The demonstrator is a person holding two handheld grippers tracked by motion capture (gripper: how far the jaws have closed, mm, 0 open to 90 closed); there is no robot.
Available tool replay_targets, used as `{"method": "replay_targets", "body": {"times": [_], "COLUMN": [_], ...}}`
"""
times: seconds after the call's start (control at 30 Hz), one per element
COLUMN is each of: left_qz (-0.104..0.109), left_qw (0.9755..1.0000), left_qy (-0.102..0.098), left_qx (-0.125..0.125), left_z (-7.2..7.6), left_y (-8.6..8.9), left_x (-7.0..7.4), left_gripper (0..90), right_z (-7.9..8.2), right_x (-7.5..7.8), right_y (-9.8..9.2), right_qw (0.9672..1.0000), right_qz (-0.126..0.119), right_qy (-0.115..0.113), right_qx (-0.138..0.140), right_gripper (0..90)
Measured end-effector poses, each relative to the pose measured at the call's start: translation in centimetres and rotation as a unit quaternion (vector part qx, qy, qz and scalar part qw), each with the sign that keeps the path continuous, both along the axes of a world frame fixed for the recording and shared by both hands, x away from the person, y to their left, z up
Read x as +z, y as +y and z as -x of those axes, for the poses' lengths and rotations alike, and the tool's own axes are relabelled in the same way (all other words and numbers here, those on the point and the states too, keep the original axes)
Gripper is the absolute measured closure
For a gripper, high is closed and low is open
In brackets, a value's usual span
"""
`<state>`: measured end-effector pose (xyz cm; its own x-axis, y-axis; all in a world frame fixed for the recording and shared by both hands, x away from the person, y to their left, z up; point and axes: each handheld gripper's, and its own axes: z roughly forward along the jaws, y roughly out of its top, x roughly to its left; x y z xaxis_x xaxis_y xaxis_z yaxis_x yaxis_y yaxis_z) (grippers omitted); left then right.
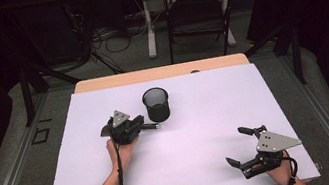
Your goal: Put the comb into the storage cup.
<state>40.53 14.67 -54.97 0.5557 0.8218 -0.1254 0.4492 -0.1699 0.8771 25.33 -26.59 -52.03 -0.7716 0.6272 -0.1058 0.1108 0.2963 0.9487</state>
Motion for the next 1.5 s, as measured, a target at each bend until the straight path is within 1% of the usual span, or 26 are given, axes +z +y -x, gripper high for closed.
{"method": "replay_targets", "body": {"times": [0.07, 0.1, 0.17, 0.3, 0.37, 0.47, 0.53, 0.67, 0.7, 0.8, 1.3, 1.4, 1.43, 1.5], "left_qz": [-0.003, -0.004, -0.012, -0.021, -0.022, -0.026, -0.030, -0.036, -0.034, -0.043, -0.055, -0.065, -0.065, -0.076], "left_qw": [1.0000, 1.0000, 0.9999, 0.9997, 0.9996, 0.9995, 0.9994, 0.9992, 0.9993, 0.9989, 0.9982, 0.9976, 0.9976, 0.9967], "left_qy": [0.005, 0.006, 0.006, 0.011, 0.015, 0.016, 0.018, 0.016, 0.017, 0.016, 0.016, 0.016, 0.016, 0.015], "left_qx": [0.002, 0.002, -0.001, -0.001, -0.001, 0.002, -0.001, 0.000, -0.001, -0.006, -0.018, -0.020, -0.020, -0.023], "left_z": [-0.2, -0.3, -0.4, -0.6, -0.8, -0.9, -1.0, -1.0, -1.1, -1.1, -1.0, -1.0, -1.0, -1.0], "left_y": [-0.2, -0.3, -0.6, -1.2, -1.4, -1.6, -1.8, -2.0, -2.1, -2.4, -2.7, -3.0, -3.0, -3.1], "left_x": [-0.2, -0.2, -0.3, -0.6, -0.8, -1.0, -1.1, -1.2, -1.3, -1.4, -1.4, -1.4, -1.4, -1.4], "left_gripper": [89.7, 89.8, 89.9, 89.9, 89.9, 89.9, 89.9, 89.9, 89.9, 89.9, 89.9, 89.9, 89.9, 89.9], "right_z": [0.0, 0.0, 0.0, 0.0, 0.0, 0.0, 0.0, 0.1, 0.1, 0.1, 0.1, 0.1, 0.1, 0.1], "right_x": [0.0, -0.1, 0.0, 0.0, 0.0, 0.0, 0.0, 0.0, 0.0, 0.0, 0.0, 0.0, 0.0, 0.0], "right_y": [0.0, 0.0, 0.0, 0.0, 0.0, 0.0, 0.0, 0.0, 0.0, 0.0, 0.0, 0.0, 0.0, 0.0], "right_qw": [1.0000, 1.0000, 1.0000, 1.0000, 1.0000, 1.0000, 1.0000, 1.0000, 1.0000, 1.0000, 1.0000, 1.0000, 1.0000, 1.0000], "right_qz": [-0.002, -0.002, 0.000, 0.001, -0.001, 0.001, 0.001, 0.001, 0.002, 0.002, 0.003, 0.003, 0.003, 0.004], "right_qy": [0.001, 0.001, 0.000, 0.000, 0.002, 0.003, 0.001, 0.003, 0.002, 0.002, 0.003, 0.003, 0.003, 0.003], "right_qx": [-0.001, -0.001, -0.001, -0.001, -0.001, -0.001, -0.001, -0.001, -0.001, -0.001, -0.001, -0.002, -0.002, -0.001], "right_gripper": [0.0, 0.0, 0.0, 0.0, 0.0, 0.0, 0.0, 0.0, 0.0, 0.0, 0.0, 0.0, 0.0, 0.0]}}
